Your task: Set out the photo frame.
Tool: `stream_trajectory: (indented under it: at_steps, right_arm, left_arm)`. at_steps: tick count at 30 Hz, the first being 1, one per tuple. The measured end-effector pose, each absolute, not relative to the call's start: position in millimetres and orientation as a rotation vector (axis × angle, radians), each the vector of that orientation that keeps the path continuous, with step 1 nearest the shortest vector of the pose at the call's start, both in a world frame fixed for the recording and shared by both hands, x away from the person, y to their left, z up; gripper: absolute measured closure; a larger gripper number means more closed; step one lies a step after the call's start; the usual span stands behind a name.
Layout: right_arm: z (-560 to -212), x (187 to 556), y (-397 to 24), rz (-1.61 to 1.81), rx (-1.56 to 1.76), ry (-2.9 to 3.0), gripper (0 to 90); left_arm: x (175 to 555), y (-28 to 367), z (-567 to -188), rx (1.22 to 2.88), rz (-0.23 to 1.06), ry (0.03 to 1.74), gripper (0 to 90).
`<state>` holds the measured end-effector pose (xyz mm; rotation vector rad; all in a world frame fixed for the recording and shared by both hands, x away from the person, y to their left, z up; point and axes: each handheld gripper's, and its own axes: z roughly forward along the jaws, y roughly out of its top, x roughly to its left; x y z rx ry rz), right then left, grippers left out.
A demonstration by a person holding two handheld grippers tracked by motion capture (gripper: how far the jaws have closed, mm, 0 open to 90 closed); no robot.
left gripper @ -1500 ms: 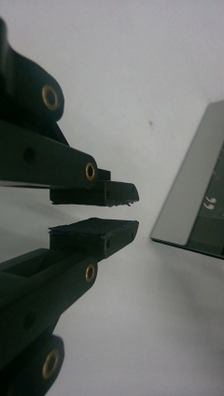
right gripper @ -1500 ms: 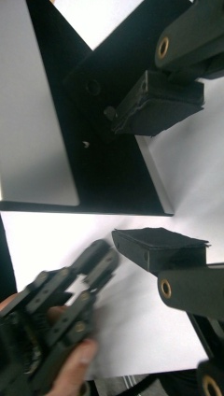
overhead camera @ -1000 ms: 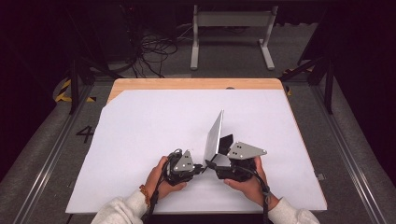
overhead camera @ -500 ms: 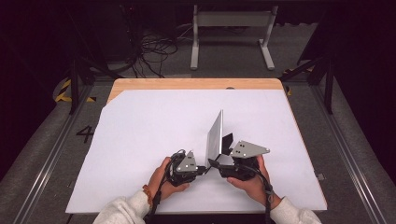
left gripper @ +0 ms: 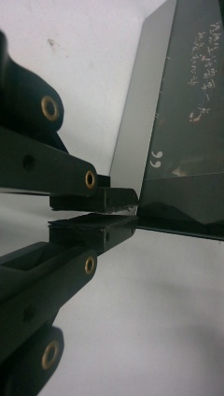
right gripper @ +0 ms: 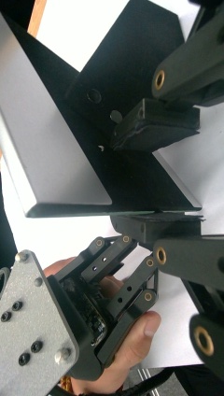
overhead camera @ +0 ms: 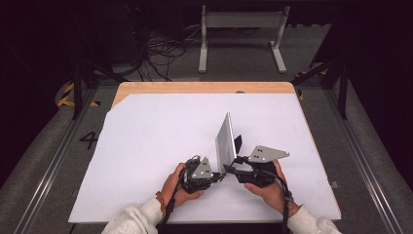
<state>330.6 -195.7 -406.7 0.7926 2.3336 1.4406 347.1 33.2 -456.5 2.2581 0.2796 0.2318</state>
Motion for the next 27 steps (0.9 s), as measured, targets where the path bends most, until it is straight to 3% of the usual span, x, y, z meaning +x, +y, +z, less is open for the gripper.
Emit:
stream_trajectory:
  at_steps: [12, 27]
  right_arm:
    - [-407, 335, -206, 1.460, 0.804, 2.356, 63.3]
    - [-406, 338, -218, 1.461, 0.812, 2.349, 68.7]
  left_arm:
    - [364, 53, -450, 2.224, 0.293, 0.372, 75.7]
    - [385, 72, -448, 2.197, 0.338, 0.462, 52.0]
